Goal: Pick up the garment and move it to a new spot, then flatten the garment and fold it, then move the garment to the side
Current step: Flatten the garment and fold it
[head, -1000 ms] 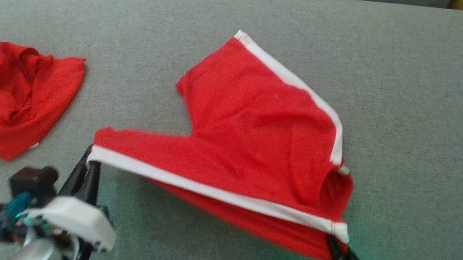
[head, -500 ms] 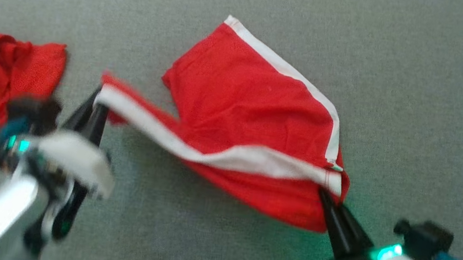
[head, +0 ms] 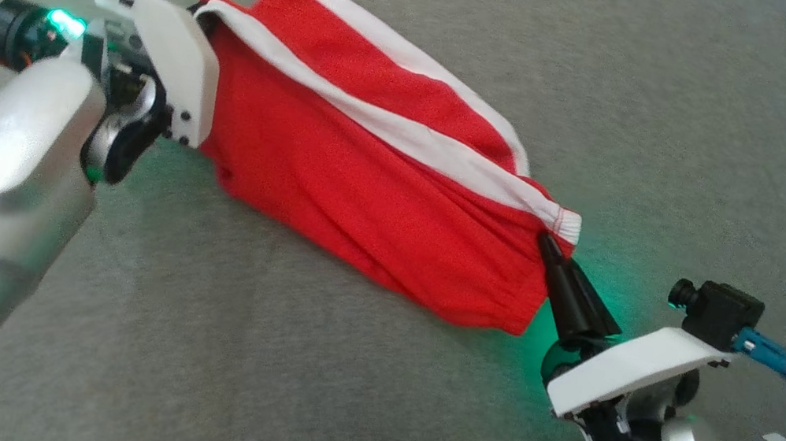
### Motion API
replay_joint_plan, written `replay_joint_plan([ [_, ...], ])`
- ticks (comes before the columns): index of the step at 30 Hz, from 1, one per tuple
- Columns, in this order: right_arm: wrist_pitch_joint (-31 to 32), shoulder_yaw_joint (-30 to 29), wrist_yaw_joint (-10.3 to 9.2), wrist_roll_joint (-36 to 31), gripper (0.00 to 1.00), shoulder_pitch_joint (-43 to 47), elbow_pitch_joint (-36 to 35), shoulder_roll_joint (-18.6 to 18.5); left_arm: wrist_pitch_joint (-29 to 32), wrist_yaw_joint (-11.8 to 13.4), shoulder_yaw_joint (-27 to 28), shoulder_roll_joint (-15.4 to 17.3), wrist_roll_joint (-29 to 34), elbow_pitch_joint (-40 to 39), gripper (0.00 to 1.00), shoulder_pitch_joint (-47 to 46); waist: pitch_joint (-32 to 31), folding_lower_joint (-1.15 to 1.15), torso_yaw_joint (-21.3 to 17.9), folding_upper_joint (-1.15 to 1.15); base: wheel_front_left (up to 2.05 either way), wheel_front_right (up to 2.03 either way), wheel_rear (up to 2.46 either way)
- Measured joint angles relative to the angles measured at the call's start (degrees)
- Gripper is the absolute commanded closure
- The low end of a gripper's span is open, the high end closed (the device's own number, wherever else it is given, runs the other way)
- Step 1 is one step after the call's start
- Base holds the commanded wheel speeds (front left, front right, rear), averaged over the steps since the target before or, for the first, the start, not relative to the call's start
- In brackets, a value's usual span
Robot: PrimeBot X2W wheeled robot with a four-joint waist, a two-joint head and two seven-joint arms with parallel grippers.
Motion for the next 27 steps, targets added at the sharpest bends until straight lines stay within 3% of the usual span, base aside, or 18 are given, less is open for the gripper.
replay_joint_plan([
  [4,-2.2,1.7,0.0,3.0,1.0,-1.6,2.4,0.3,0.6,-2.0,-1.0,-2.4,0.2,7.7,1.0,-3.9,1.3,0.0,-3.4,0.0,0.0,0.0,0.0],
  [12,-6.0,5.1,0.0,6.5,1.0,-5.7,5.2,0.5,-0.7,-3.1,-0.9,-5.2,0.2,18.4,1.0,-9.4,2.5,-0.01,-7.3,0.0,0.0,0.0,0.0],
  [13,-6.3,5.4,0.0,6.9,0.96,-5.8,5.4,0.5,-0.7,-3.1,-0.8,-5.8,0.2,19.5,1.0,-9.8,2.5,-0.01,-7.3,0.0,0.0,0.0,0.0],
  [14,-6.4,5.8,0.0,7.1,0.43,-5.9,5.7,0.5,-0.8,-3.2,-0.4,-6.2,0.1,20.3,1.0,-10.0,2.5,-0.01,-7.2,0.0,0.0,0.0,0.0],
  [15,-6.8,6.1,0.0,7.1,0.0,-5.9,5.9,0.5,-1.2,-3.6,0.0,-6.5,-0.1,21.1,0.71,-10.0,2.4,-0.01,-7.1,0.0,0.0,0.0,0.0],
  [16,-7.5,6.3,0.0,7.1,0.0,-5.9,5.9,0.4,-1.8,-3.7,0.4,-7.0,-0.6,21.8,0.0,-10.1,2.4,-0.01,-7.0,0.0,0.0,0.0,0.0],
  [19,-10.0,8.6,0.0,3.0,0.0,-7.0,6.1,-1.9,-4.5,-4.5,0.9,-7.7,-1.4,23.4,0.0,-10.0,2.2,-0.01,-6.3,0.0,0.0,0.0,0.0],
  [24,-15.2,7.6,0.0,-1.3,0.0,-8.0,6.5,-5.2,-12.2,-4.5,2.7,-9.0,-1.9,23.2,0.0,-9.8,1.8,-0.01,-4.7,0.0,0.0,0.0,0.0],
  [27,-18.6,5.3,0.0,-5.1,0.0,-7.9,6.5,-7.0,-20.6,-2.5,3.8,-9.7,-1.7,21.6,0.0,-8.8,1.3,-0.01,-3.2,0.0,0.0,0.0,0.0],
])
